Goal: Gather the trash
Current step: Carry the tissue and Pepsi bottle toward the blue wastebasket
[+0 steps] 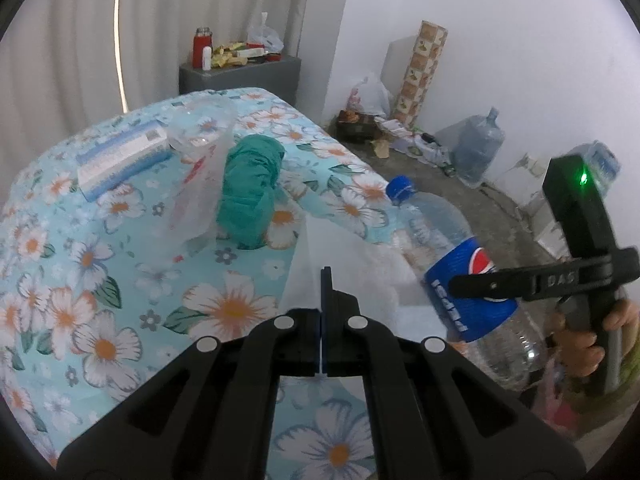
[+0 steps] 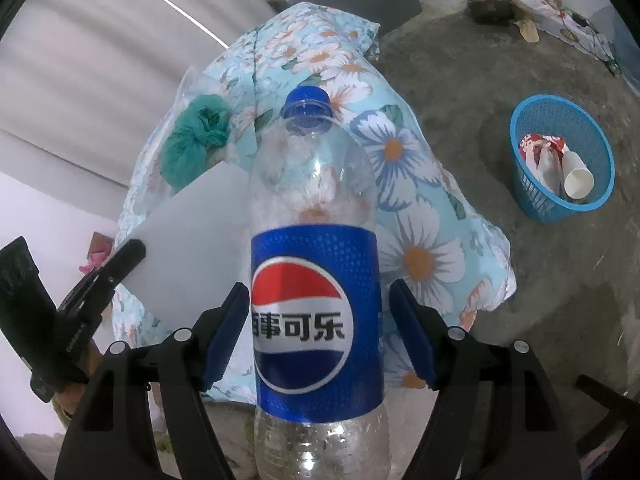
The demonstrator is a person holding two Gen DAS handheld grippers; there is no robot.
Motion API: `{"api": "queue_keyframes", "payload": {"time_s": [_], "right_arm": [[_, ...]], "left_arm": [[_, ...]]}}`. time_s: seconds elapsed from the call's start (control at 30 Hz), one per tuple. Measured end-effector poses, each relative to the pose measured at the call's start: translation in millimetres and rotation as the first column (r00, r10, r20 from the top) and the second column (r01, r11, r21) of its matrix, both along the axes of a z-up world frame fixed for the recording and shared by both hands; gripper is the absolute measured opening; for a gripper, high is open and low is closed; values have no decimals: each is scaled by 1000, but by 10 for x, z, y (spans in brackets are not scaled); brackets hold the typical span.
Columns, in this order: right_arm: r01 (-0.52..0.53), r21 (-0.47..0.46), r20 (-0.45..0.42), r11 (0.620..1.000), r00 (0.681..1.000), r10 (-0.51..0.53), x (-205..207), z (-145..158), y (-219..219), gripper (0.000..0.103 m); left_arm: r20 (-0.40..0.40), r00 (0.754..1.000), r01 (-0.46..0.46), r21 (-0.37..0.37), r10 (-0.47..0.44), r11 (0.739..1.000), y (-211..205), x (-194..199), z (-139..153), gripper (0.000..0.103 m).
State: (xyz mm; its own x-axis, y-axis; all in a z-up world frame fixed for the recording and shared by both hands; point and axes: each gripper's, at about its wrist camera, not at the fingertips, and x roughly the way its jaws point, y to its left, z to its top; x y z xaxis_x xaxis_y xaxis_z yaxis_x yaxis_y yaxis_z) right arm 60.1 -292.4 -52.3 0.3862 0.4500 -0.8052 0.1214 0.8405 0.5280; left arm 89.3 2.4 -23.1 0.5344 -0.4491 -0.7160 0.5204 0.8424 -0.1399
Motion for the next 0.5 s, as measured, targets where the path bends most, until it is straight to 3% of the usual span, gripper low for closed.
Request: {"api": "queue_keyframes", "payload": {"time_s": [0.33,0.5], "right_arm": [[-21,-71,-1,997,1000,21,74,37,68,70],[-26,-54,-18,998,1000,25,83,-18,80,61]], "left_arm": [[68,997,-31,86,25,996,-61,-6,-24,0],[101,995,-39,103,29,994,-80,-8,-16,0]]}}
